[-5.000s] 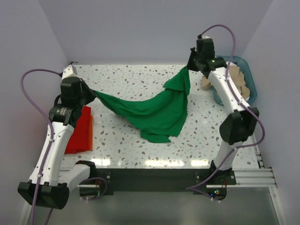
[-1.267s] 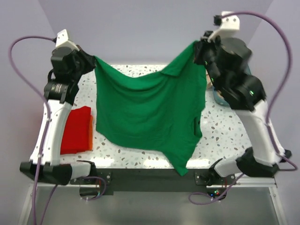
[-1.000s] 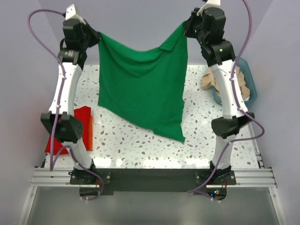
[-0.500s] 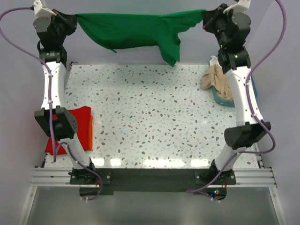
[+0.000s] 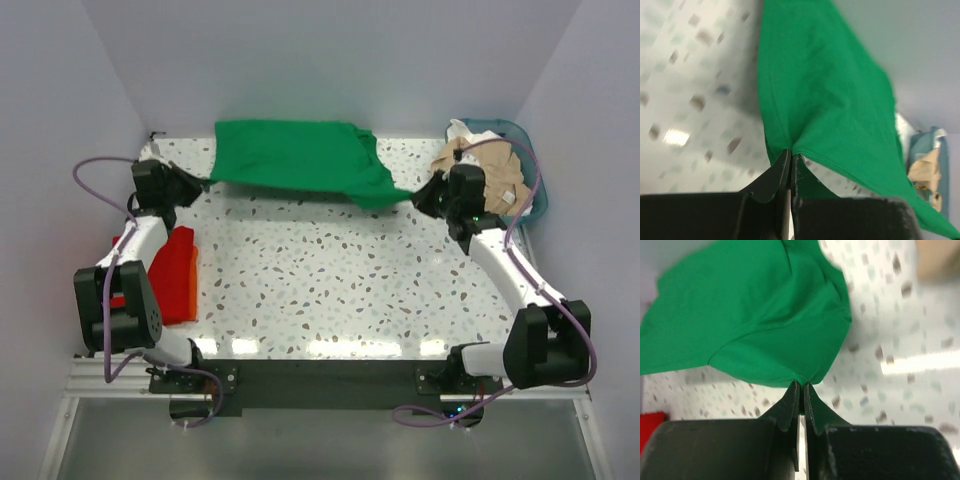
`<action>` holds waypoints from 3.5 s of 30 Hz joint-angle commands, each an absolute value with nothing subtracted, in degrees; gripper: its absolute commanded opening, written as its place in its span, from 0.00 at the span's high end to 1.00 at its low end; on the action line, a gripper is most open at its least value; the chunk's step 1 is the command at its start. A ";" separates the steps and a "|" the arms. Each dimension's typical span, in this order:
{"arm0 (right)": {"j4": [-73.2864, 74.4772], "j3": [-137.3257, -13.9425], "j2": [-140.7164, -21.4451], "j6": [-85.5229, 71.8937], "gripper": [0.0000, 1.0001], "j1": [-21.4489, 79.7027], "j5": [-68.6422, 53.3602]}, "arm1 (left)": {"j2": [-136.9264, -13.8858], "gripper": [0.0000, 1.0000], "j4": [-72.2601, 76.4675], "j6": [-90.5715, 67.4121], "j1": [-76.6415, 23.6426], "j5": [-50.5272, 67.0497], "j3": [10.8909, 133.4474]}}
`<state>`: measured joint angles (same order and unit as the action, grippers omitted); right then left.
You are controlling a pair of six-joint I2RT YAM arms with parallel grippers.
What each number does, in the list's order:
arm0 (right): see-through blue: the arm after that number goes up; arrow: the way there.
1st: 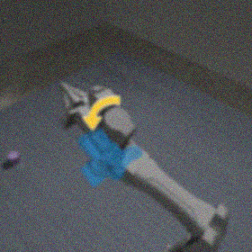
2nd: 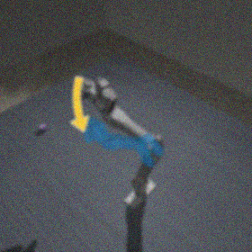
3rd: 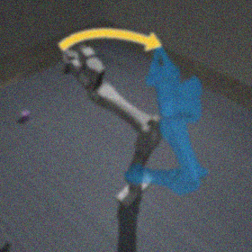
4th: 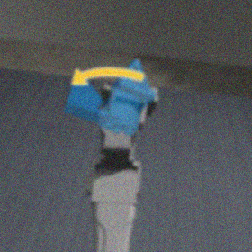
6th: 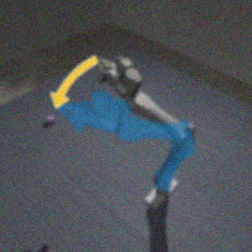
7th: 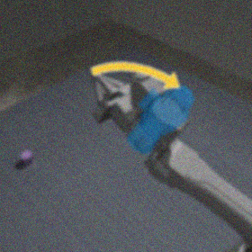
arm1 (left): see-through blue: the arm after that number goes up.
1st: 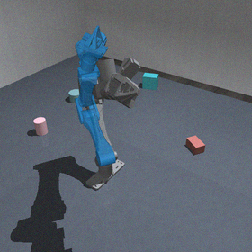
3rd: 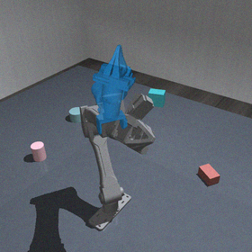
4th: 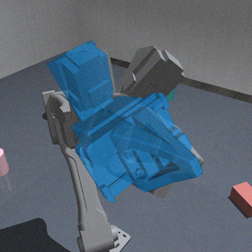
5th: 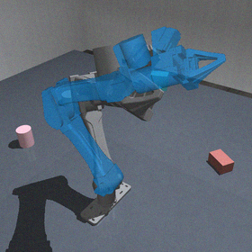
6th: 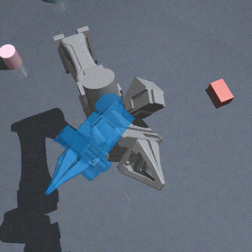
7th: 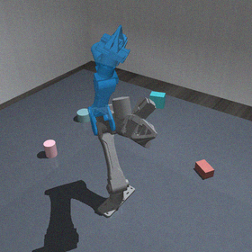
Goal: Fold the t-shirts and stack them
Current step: Flatten the tshirt out
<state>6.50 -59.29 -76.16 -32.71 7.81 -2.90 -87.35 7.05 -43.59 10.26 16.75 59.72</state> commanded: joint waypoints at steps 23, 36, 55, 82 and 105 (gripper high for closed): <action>22.22 -20.22 -43.17 -40.43 1.00 7.47 -15.91 | -52.21 0.71 -9.75 -49.31 10.63 0.18 21.45; 25.07 -29.69 -43.56 -39.20 0.48 7.56 -10.74 | -50.71 0.44 -12.22 -47.29 10.55 0.18 22.50; 10.37 -72.67 -105.45 -34.18 0.60 7.47 -2.02 | -57.83 0.55 -8.79 -46.67 7.56 2.37 25.57; 10.81 -58.62 -101.61 -38.32 0.59 -2.81 -1.93 | -65.22 0.55 -4.65 -49.83 0.44 0.62 27.07; 20.92 -49.76 -72.17 -34.98 0.50 -2.81 -6.06 | -48.34 0.55 -23.91 -64.86 -9.31 -12.74 14.59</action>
<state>19.09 -51.48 -75.75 -36.42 -2.68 -4.49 -48.27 -20.75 -60.64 -8.29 -9.54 16.58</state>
